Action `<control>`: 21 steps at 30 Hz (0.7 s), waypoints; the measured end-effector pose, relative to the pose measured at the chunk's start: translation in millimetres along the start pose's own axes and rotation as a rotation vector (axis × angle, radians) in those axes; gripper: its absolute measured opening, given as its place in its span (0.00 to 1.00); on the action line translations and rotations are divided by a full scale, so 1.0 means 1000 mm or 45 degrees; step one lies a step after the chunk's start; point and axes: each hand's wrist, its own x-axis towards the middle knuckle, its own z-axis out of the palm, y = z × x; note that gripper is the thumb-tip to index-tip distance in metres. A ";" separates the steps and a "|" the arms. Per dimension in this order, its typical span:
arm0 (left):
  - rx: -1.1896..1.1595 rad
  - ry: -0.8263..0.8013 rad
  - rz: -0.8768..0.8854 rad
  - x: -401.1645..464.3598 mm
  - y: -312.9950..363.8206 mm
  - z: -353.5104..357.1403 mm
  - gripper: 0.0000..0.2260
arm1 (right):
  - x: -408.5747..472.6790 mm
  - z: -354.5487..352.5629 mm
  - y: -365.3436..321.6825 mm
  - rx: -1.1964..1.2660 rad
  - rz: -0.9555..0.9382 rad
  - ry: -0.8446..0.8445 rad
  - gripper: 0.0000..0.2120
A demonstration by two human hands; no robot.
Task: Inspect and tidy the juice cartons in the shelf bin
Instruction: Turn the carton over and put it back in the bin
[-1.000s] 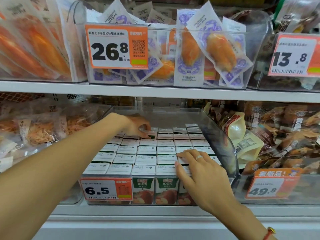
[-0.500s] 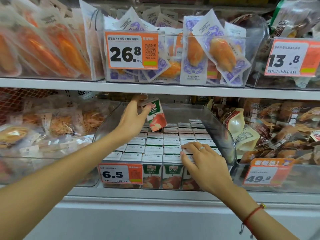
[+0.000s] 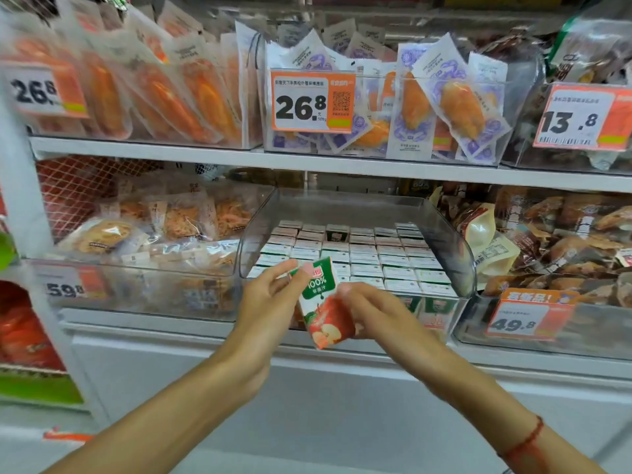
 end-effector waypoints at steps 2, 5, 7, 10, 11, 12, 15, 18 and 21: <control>-0.024 -0.028 0.000 -0.005 -0.005 -0.003 0.16 | -0.004 0.008 0.004 0.019 -0.033 0.007 0.13; -0.049 -0.078 -0.029 -0.005 -0.013 -0.009 0.16 | -0.004 0.010 0.011 0.127 -0.002 0.012 0.12; -0.038 -0.156 -0.066 -0.004 -0.018 -0.013 0.15 | -0.003 0.011 0.016 0.205 0.041 0.011 0.11; -0.014 -0.259 -0.147 -0.006 -0.025 -0.017 0.11 | -0.002 0.012 0.023 0.201 0.095 0.013 0.12; -0.010 -0.273 -0.173 -0.007 -0.027 -0.018 0.11 | -0.001 0.012 0.024 0.177 0.114 0.011 0.13; 0.001 -0.285 -0.186 -0.007 -0.030 -0.020 0.11 | 0.000 0.012 0.024 0.159 0.138 0.009 0.15; 0.062 -0.295 -0.164 -0.009 -0.034 -0.021 0.12 | 0.003 0.011 0.025 0.091 0.164 0.025 0.21; 0.129 -0.286 -0.141 -0.009 -0.037 -0.016 0.14 | 0.007 0.010 0.028 0.050 0.109 0.091 0.23; 0.122 -0.295 -0.155 -0.008 -0.040 -0.014 0.15 | 0.009 0.010 0.030 0.050 0.100 0.115 0.25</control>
